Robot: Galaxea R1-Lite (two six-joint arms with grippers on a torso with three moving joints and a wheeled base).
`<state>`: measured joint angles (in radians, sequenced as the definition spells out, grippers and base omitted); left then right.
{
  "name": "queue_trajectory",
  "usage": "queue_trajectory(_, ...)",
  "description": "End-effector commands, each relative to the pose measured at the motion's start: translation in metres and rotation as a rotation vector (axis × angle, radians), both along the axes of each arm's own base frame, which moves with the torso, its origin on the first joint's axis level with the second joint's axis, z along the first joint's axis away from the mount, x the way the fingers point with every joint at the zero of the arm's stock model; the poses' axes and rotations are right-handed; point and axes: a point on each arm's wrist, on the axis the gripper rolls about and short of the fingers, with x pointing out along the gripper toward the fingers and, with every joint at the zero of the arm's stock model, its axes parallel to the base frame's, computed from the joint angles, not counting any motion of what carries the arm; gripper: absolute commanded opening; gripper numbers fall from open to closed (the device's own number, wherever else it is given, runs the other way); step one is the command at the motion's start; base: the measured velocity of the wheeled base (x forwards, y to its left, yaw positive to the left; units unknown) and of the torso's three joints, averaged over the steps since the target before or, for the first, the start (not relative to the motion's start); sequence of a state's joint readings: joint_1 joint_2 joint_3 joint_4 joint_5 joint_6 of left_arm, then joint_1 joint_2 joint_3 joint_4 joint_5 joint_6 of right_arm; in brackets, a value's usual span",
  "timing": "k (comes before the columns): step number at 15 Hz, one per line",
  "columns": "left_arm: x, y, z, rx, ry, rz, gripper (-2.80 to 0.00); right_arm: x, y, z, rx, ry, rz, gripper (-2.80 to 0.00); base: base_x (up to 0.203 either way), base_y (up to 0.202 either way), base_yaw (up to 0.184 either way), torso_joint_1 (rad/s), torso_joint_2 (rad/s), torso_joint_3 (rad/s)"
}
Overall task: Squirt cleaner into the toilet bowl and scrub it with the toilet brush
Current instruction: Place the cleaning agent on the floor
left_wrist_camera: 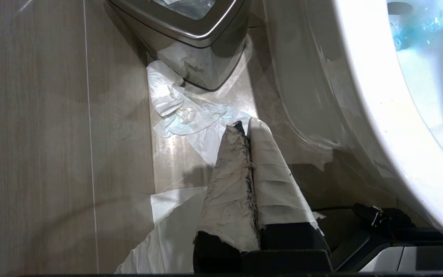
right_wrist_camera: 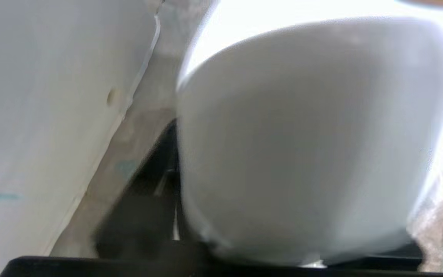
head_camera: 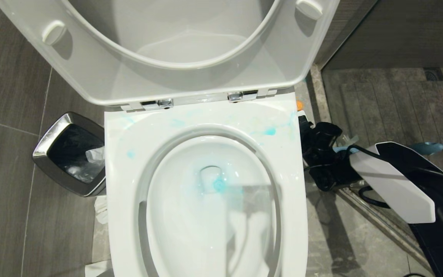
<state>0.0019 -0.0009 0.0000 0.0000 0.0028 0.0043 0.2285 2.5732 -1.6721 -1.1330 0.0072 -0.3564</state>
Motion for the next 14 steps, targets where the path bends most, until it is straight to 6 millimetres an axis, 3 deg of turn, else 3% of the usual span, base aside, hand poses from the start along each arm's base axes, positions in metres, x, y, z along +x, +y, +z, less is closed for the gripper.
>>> queue_trajectory(1, 0.000, 0.000, 0.000, 0.000, 0.001, 0.000, -2.80, 0.001, 0.000, -0.002, -0.002, -0.003, 0.000, 0.00, 0.000, 0.000, 0.000, 0.000, 0.00, 0.000)
queue_trajectory(8, 0.000, 0.000, 0.000, 0.000, 0.001, 0.000, -2.80, -0.014, -0.003, 0.003, -0.013, 0.043, 0.000, 0.00, 0.000, 0.000, 0.000, 0.000, 0.00, 0.000)
queue_trajectory(14, 0.000, 0.000, 0.000, -0.001, 0.001, 0.001, -2.80, -0.061, -0.014, -0.003, -0.043, 0.182, -0.007, 0.00, 0.000, 0.000, 0.000, 0.000, 0.00, 0.000)
